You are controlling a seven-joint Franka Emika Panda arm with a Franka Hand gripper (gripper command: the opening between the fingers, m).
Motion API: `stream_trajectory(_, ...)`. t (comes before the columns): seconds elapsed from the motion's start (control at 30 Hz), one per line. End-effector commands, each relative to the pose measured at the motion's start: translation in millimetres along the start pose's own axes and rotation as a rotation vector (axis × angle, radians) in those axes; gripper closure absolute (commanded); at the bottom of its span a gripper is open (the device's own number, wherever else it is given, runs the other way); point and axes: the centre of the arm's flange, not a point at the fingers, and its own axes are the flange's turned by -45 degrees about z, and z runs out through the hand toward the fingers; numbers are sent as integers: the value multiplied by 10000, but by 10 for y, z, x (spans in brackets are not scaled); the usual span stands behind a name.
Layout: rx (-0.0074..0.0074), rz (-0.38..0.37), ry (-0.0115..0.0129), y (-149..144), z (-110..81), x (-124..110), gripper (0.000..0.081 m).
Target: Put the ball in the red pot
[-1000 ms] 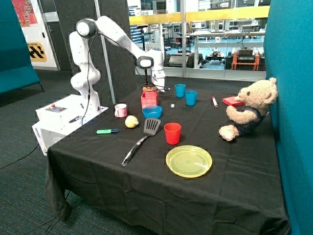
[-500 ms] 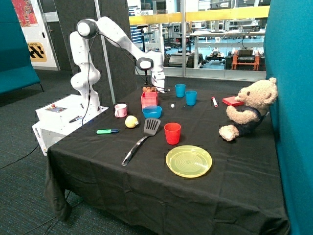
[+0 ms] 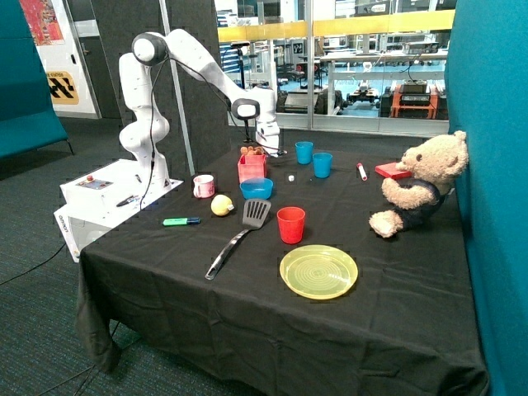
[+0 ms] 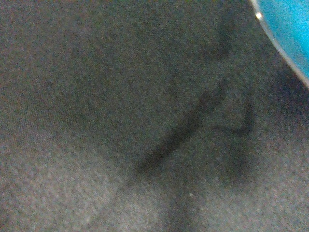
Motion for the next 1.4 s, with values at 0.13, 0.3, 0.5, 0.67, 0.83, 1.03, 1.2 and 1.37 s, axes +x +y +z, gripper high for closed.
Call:
stream_trajectory(0.13, -26, -184, -58, -77, 64, 103, 808)
stream_trajectory(0.3, -26, -252, -58, -108, 90, 118, 808)
stream_trajectory(0.5, -26, -297, -58, -131, 132, 115, 808)
stream_trajectory(0.67, -26, -347, -58, -120, 148, 105, 808)
stream_trajectory(0.83, -26, -278, -58, -82, 177, 116, 808)
stream_trajectory(1.03, -26, -154, -58, -22, 228, 132, 808)
stream_trajectory(1.2, -26, -108, -58, 5, 263, 133, 808)
stream_trajectory(1.37, -26, -121, -58, 19, 279, 141, 808)
